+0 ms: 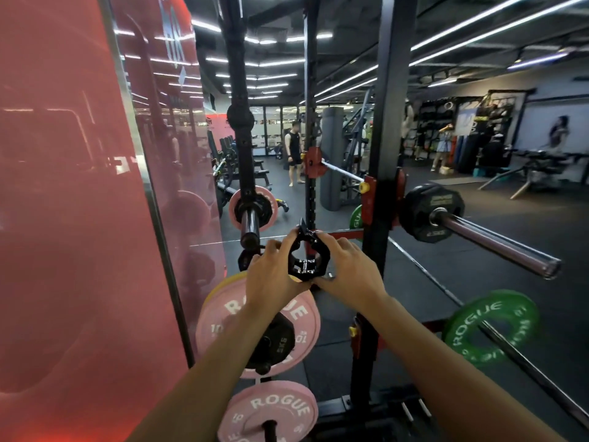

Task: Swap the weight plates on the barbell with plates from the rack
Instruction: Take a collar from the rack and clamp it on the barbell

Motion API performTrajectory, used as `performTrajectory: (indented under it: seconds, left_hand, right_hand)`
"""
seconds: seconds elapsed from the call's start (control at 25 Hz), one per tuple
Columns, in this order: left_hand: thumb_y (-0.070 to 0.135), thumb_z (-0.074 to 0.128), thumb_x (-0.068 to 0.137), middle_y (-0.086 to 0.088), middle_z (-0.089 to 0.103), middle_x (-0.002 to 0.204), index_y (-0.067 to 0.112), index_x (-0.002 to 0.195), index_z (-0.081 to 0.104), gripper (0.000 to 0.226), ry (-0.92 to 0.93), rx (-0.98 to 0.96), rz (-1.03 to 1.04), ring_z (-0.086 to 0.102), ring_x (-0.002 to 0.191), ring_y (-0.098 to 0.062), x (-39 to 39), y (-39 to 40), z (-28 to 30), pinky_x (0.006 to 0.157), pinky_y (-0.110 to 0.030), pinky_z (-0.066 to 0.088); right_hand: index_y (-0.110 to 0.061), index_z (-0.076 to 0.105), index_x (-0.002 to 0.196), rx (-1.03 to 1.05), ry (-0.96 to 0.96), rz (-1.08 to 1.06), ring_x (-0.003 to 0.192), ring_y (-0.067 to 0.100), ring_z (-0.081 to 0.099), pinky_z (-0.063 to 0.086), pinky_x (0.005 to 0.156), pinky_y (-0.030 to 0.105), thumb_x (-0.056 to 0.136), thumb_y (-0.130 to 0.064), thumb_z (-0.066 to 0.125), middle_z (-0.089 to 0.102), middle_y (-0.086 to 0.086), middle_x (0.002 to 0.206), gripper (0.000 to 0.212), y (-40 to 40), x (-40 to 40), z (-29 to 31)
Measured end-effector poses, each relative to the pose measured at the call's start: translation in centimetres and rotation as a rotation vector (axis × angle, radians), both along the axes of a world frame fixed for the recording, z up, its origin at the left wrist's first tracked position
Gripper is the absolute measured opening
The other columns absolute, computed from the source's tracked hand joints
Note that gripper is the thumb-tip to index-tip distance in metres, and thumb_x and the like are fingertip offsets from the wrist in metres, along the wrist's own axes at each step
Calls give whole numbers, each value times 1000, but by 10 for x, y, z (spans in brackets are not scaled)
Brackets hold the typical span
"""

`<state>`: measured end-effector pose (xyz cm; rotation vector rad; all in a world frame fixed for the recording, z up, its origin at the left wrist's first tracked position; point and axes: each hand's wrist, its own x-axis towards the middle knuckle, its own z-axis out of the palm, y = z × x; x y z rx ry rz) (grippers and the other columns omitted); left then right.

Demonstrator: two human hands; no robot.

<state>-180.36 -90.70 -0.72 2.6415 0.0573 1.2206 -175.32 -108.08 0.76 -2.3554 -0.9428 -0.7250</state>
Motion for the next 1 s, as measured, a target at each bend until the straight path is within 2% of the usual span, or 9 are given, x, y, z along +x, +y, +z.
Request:
performTrajectory:
  seconds: [0.16,0.4,0.56,0.76,1.0]
  left_hand:
    - [73,71,55,-4,61,109,35,144,31,105,24,5,-119,66,93,-24,14,-29,-3,76,-40,56]
    - [65,83,55,-4,64,112,28,141,37,105,4,20,-317,67,93,-25,41,-81,-9,80,-43,55]
    - [61,78,60,-2,66,112,24,140,42,96,-63,60,-459,67,96,-22,60,-129,-12,82,-43,55]
    - [53,81,61,1,68,112,24,127,43,81,-72,31,-659,68,94,-21,76,-199,-18,82,-40,55]
    - [49,88,58,1,70,104,21,120,47,79,-97,-2,-827,69,86,-22,93,-283,-20,78,-37,52]
  right_hand:
    - [-37,24,145,-45,37,-131,113,20,51,52,79,37,74,-47,75,55,-2,119,88,-37,-5,2]
    - [-36,27,144,-48,33,-346,114,20,53,51,84,39,72,-53,75,56,-2,123,88,-92,-15,-2]
    - [-37,31,141,-32,19,-501,113,20,54,52,84,40,73,-56,72,58,-5,120,82,-139,-25,-4]
    - [-34,40,137,1,24,-695,116,19,54,50,85,39,73,-60,71,59,-8,125,76,-204,-45,-8]
    - [-33,40,138,31,-6,-853,112,18,56,50,80,35,74,-61,69,59,-9,120,76,-273,-56,-10]
